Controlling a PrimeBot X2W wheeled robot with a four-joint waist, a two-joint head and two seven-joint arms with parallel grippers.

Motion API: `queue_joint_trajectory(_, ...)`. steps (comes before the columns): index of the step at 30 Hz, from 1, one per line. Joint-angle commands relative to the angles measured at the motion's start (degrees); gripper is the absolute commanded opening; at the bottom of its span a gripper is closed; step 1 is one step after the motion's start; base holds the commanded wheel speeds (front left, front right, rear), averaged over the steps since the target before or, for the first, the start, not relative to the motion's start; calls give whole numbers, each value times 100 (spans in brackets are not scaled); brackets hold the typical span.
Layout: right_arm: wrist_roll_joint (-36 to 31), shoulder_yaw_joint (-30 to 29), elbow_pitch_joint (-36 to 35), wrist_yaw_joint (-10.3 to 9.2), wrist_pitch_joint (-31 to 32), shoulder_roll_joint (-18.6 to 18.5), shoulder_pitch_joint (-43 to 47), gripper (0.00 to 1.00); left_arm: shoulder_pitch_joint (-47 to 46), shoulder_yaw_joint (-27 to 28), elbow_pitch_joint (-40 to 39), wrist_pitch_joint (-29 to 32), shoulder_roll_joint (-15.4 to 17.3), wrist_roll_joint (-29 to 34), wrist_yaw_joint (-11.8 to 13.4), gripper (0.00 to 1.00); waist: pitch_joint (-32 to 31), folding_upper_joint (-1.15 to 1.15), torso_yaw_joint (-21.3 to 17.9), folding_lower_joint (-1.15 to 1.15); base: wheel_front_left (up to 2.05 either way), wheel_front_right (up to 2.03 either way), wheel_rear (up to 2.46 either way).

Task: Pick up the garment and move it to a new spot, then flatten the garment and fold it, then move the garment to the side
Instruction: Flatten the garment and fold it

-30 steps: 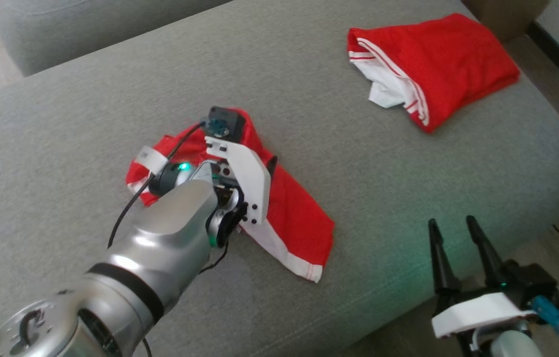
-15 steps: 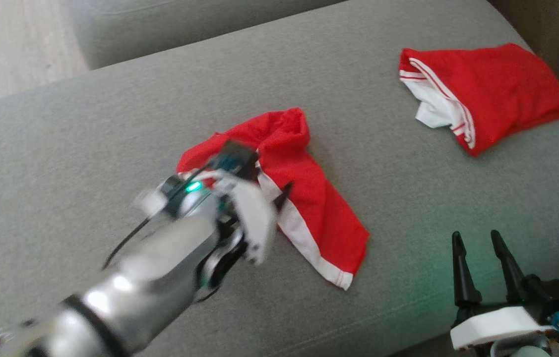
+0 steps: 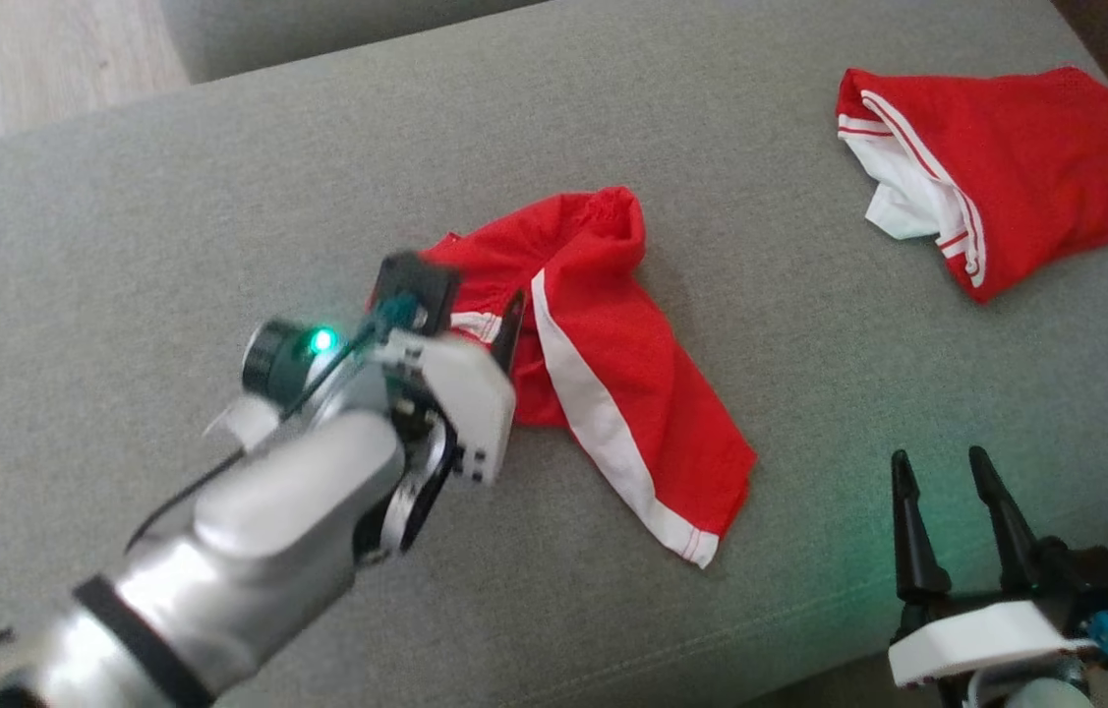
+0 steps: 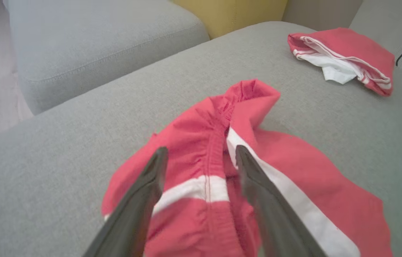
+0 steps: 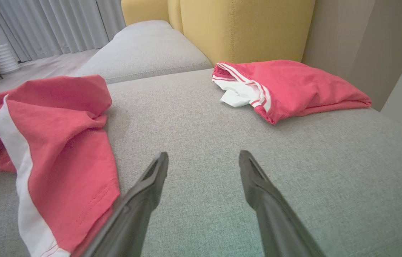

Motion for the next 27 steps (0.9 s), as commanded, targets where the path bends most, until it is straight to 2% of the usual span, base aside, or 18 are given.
queue_joint_trajectory(1, -12, 168, -187, 43, -62, -49, -237, 100, -464, 179, 32, -35, -55, 88, -61, 100, 41, 0, -38, 0, 0, 0, 0)
queue_joint_trajectory(9, 16, 228, -166, 43, -62, -49, -309, 100, -842, -153, 1222, 41, -623, 443, -569, 100, 179, 0, -193, 0, 0, 0, 0)
queue_joint_trajectory(14, 37, 205, -171, 43, -62, -49, -349, 100, -1130, -43, 1701, -147, -722, 449, -744, 100, 238, 0, -271, 0, 0, 0, 0)
queue_joint_trajectory(19, 16, 194, -161, 43, -62, -49, -322, 100, -1321, 126, 2020, -335, -740, 377, -804, 100, 250, 0, -304, 0, 0, 0, 0)
queue_joint_trajectory(23, 3, 199, -156, 43, -62, -49, -324, 100, -1346, 70, 2283, -347, -784, 423, -850, 100, 255, 0, -313, 0, 0, 0, 0)
queue_joint_trajectory(27, -11, 232, -161, 43, -62, -49, -368, 100, -1273, -93, 2663, -342, -950, 577, -1011, 100, 289, 0, -331, 0, 0, 0, 0)
